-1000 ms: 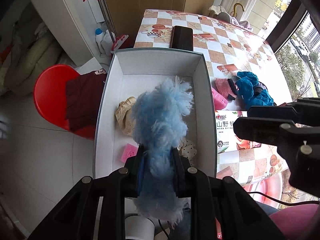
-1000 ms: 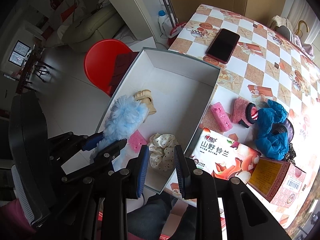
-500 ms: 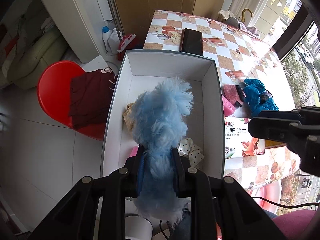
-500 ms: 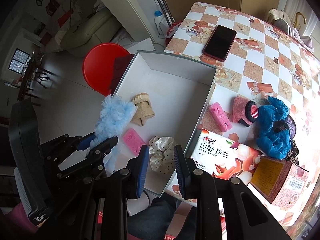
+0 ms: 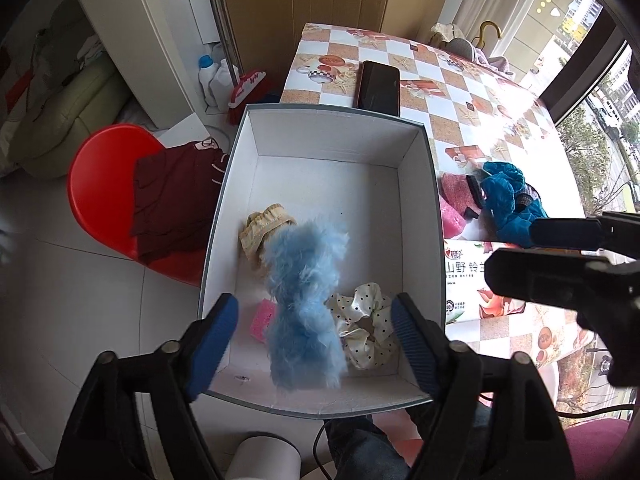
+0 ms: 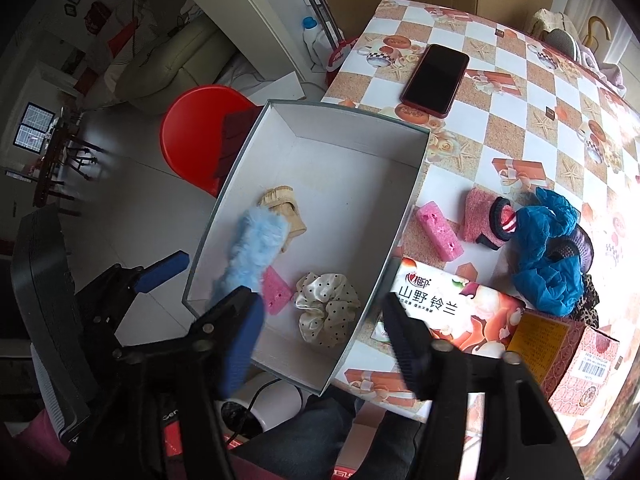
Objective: Organize soft objects
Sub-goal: 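Open the left tool to drop the feather duster into the box, then grasp the blue cloth with the left tool while the right tool grasps the leopard scrunchie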
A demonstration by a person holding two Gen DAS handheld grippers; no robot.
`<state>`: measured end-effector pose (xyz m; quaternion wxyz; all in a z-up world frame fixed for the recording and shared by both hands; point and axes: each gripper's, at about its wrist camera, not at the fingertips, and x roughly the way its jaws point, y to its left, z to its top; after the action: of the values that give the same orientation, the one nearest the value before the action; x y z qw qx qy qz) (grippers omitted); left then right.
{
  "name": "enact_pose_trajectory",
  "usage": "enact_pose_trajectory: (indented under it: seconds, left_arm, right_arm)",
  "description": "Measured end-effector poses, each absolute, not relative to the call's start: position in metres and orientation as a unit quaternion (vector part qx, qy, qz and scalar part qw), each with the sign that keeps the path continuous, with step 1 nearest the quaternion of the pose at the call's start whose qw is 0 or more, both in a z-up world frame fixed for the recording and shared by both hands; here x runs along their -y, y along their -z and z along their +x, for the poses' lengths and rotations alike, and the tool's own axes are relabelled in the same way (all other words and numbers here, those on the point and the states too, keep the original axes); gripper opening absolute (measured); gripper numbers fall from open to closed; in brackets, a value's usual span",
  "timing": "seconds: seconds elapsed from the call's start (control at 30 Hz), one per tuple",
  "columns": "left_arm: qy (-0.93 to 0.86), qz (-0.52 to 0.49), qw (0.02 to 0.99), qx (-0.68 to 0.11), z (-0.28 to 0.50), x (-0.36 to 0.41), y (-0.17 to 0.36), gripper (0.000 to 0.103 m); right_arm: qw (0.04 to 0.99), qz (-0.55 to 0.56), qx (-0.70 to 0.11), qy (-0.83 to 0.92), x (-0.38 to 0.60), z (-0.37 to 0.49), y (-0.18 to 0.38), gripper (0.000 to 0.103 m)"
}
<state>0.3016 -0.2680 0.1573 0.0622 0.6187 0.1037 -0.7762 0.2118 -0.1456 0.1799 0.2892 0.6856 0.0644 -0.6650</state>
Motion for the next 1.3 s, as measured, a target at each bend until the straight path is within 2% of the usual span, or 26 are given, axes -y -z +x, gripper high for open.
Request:
enact_pose_trajectory:
  seconds: [0.03,0.1,0.13,0.27,0.4,0.43,0.57,0.9,1.13,1.2,1.3]
  left_arm:
    - [0.779,0.615,0.060,-0.107,0.301,0.268,-0.158,0.088]
    - [0.776,0.618,0.054,-0.115,0.297,0.268,-0.158,0.095]
    - [0.775,0.618,0.052,-0.122,0.295,0.268,-0.158,0.103]
    - [0.779,0.608,0.024,-0.149,0.277,0.264,-0.165,0.103]
    - [0.789,0.602,-0.013,-0.121,0.244,0.238,-0.178,0.103]
    - [0.789,0.603,-0.026,-0.113,0.233,0.229,-0.181,0.103]
    - [0.777,0.619,-0.085,-0.077,0.183,0.182,-0.178,0.103]
    - [0.696,0.701,-0.157,0.017,0.075,0.065,-0.082,0.103]
    - [0.642,0.744,-0.168,0.075,0.046,0.016,-0.024,0.103]
    - [0.631,0.754,-0.160,0.090,0.043,0.011,-0.011,0.101]
    - [0.615,0.765,-0.158,0.108,0.040,0.005,0.003,0.088]
  right_arm:
    - [0.283,0.682,-0.059,0.672,0.142,0.210,-0.182,0.096]
    - [0.274,0.680,-0.051,0.678,0.134,0.203,-0.186,0.096]
    - [0.268,0.681,-0.047,0.680,0.129,0.199,-0.188,0.096]
    - [0.232,0.678,-0.020,0.697,0.090,0.172,-0.199,0.096]
    - [0.158,0.673,0.025,0.722,0.020,0.127,-0.209,0.096]
    - [0.136,0.675,0.038,0.724,0.000,0.116,-0.208,0.102]
    - [0.065,0.692,0.083,0.714,-0.073,0.092,-0.191,0.103]
    - [-0.025,0.763,0.130,0.633,-0.173,0.083,-0.084,0.103]
    - [-0.007,0.791,0.126,0.599,-0.179,0.078,-0.023,0.103]
    - [0.003,0.801,0.117,0.587,-0.175,0.077,-0.007,0.103]
    - [0.016,0.804,0.099,0.586,-0.167,0.076,0.004,0.102]
